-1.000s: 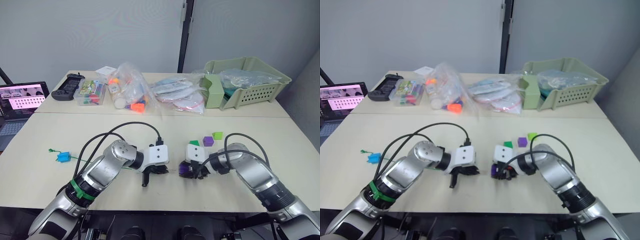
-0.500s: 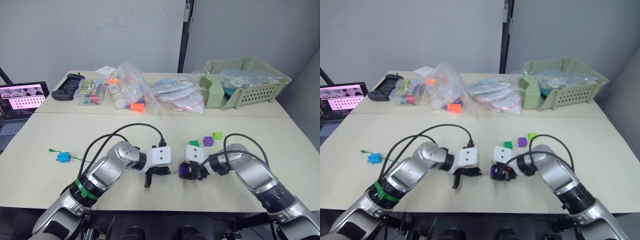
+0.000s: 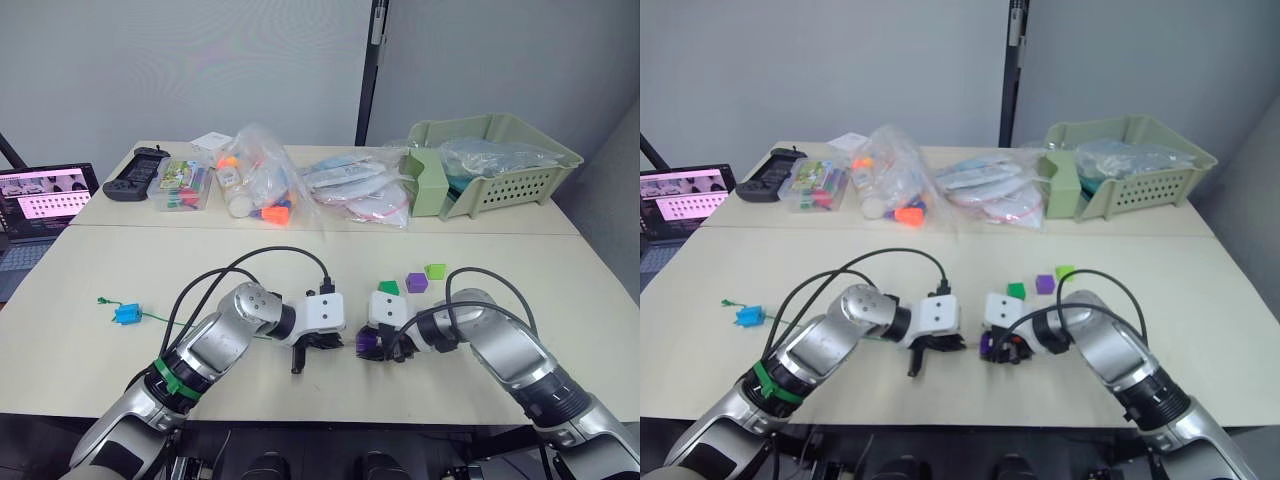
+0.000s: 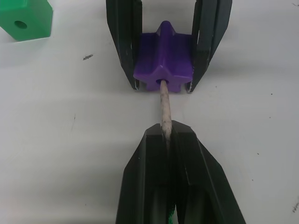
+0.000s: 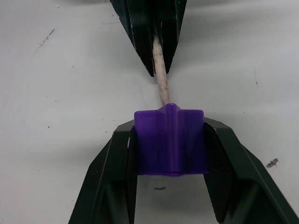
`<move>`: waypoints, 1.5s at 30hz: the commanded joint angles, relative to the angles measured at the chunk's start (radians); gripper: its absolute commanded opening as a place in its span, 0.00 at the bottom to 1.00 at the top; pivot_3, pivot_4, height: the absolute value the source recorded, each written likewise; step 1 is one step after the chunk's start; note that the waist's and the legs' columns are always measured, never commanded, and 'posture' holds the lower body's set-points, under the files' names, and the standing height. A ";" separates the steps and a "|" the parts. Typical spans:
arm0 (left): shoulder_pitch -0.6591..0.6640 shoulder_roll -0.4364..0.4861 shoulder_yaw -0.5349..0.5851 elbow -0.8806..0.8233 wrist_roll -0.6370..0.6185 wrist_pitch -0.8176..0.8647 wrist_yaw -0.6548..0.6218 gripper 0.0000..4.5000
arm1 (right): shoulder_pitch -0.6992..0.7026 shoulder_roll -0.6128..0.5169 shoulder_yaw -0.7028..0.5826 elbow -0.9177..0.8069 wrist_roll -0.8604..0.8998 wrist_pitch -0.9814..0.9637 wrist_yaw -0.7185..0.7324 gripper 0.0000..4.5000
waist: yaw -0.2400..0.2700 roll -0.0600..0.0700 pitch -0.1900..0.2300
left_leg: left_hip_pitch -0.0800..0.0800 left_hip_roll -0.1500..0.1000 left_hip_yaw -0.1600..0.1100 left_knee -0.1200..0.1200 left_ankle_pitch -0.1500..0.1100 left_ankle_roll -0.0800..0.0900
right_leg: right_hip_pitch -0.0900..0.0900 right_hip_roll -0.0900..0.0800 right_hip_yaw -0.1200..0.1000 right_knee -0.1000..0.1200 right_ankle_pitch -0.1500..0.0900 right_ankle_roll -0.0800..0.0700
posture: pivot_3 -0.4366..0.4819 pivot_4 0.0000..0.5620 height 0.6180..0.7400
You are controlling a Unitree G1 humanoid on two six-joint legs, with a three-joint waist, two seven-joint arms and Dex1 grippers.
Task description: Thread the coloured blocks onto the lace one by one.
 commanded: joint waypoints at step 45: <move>0.081 0.012 0.140 0.097 -0.105 -0.145 -0.061 0.59 | 0.038 0.015 -0.005 -0.062 0.014 0.069 -0.040 0.31 | -0.001 0.000 0.000 | 0.000 0.001 -0.001 0.002 0.000 0.000 | 0.001 0.000 0.000 0.000 0.000 0.000 | 0.48 0.27 1.00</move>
